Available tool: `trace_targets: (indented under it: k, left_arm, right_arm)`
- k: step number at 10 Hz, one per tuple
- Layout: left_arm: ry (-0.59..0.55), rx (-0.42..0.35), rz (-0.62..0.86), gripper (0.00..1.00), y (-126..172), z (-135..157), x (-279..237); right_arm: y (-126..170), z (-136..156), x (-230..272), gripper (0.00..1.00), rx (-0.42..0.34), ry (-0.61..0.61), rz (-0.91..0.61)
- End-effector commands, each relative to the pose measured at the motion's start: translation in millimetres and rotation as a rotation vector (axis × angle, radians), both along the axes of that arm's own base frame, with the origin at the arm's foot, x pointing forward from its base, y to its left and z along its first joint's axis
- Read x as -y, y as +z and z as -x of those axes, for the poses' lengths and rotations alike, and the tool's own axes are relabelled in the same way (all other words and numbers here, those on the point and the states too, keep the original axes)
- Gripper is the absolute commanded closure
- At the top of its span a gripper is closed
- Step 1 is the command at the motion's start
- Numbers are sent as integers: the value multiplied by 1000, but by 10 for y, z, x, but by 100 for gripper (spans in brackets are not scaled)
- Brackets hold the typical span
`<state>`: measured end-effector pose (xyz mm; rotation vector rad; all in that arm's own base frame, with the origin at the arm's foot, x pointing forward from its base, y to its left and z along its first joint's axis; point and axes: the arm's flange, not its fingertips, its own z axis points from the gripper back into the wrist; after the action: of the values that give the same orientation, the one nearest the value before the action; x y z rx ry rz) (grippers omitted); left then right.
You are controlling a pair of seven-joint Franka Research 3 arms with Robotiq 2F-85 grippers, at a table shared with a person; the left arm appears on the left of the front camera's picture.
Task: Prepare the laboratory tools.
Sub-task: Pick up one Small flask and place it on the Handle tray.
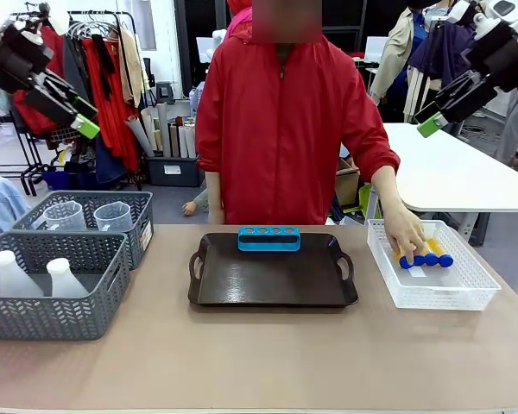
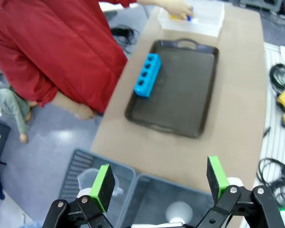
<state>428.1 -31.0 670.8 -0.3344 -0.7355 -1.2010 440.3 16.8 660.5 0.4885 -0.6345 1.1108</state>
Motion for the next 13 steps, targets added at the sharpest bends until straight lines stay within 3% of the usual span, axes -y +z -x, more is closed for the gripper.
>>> trace_targets:
  k: [1, 4, 6, 8, 9, 10, 13]
  left_arm:
    - [44, -91, -126, 0, 87, 18, -15]
    - [181, -180, -288, 0, -97, 183, 65]
    - [195, -241, -353, 0, -245, 171, 69]
    - [214, -237, -347, 0, -273, 189, 30]
    - [121, -229, -239, 0, -311, 125, 103]
    - [200, -235, -350, 0, -297, 142, 57]
    - [200, -235, -350, 0, -297, 142, 57]
  right_arm:
    - [20, 24, -3, 0, 4, 9, 0]
    - [20, 24, -3, 0, 4, 9, 0]
    - [20, 24, -3, 0, 4, 9, 0]
    - [20, 24, -3, 0, 4, 9, 0]
    - [20, 24, -3, 0, 4, 9, 0]
    - [20, 24, -3, 0, 4, 9, 0]
    - [20, 24, -3, 0, 4, 9, 0]
